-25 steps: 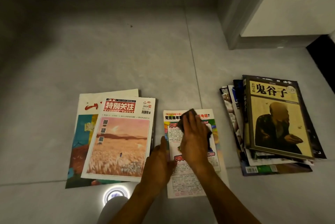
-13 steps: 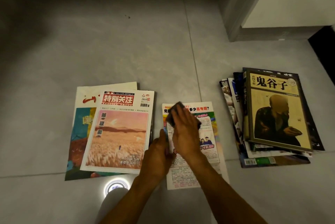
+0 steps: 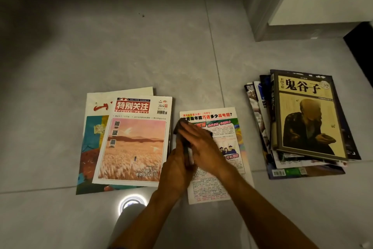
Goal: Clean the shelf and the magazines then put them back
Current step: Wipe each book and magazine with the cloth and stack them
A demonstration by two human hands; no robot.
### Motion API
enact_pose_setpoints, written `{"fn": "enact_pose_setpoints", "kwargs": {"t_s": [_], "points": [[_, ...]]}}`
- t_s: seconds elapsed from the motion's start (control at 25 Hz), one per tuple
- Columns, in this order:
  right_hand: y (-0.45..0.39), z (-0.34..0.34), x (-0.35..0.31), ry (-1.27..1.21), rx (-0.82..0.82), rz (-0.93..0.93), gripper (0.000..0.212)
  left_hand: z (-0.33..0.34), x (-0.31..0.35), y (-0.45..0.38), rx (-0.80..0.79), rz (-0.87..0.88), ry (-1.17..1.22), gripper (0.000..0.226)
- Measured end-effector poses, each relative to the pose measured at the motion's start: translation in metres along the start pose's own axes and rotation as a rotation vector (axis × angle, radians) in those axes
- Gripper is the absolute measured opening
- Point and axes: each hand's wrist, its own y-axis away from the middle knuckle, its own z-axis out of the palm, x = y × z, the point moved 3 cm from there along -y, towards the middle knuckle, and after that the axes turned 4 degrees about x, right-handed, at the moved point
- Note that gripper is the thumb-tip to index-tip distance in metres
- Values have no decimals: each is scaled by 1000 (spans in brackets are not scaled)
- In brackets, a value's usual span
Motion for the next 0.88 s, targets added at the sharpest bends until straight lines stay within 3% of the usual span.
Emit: {"fn": "enact_pose_setpoints", "kwargs": {"t_s": [0.08, 0.16, 0.24, 0.28, 0.36, 0.44, 0.48, 0.56, 0.64, 0.68, 0.8, 0.88], "points": [[9, -25, 41, 91, 32, 72, 78, -1, -1, 3, -65, -36, 75, 90], [29, -45, 71, 159, 176, 357, 74, -4, -3, 3, -96, -60, 46, 89], [54, -27, 42, 147, 249, 485, 72, -7, -2, 1, -76, -70, -12, 80], [67, -7, 14, 117, 245, 418, 72, -10, 0, 0, -59, -77, -22, 71], [100, 25, -36, 88, 123, 93, 71, -13, 6, -5, -31, -108, 11, 52], [118, 17, -27, 129, -21, -145, 75, -11, 9, -9, -49, -100, -3, 47], [121, 5, -7, 195, -29, -153, 80, -9, 10, -8, -68, -91, -25, 48], [127, -20, 26, 256, 130, 96, 79, -9, 7, -5, -91, -93, -47, 50], [128, -17, 22, 158, 313, 328, 48, -7, 2, -3, -107, -91, -55, 55], [128, -4, 4, 124, 298, 287, 34, -6, 1, -2, -112, -91, -71, 59], [143, 23, -37, 104, 136, -165, 27, -4, 3, 0, -118, -90, -85, 65], [129, 5, -19, 18, 49, -171, 31, -2, 1, 1, -118, -101, -52, 66]]}}
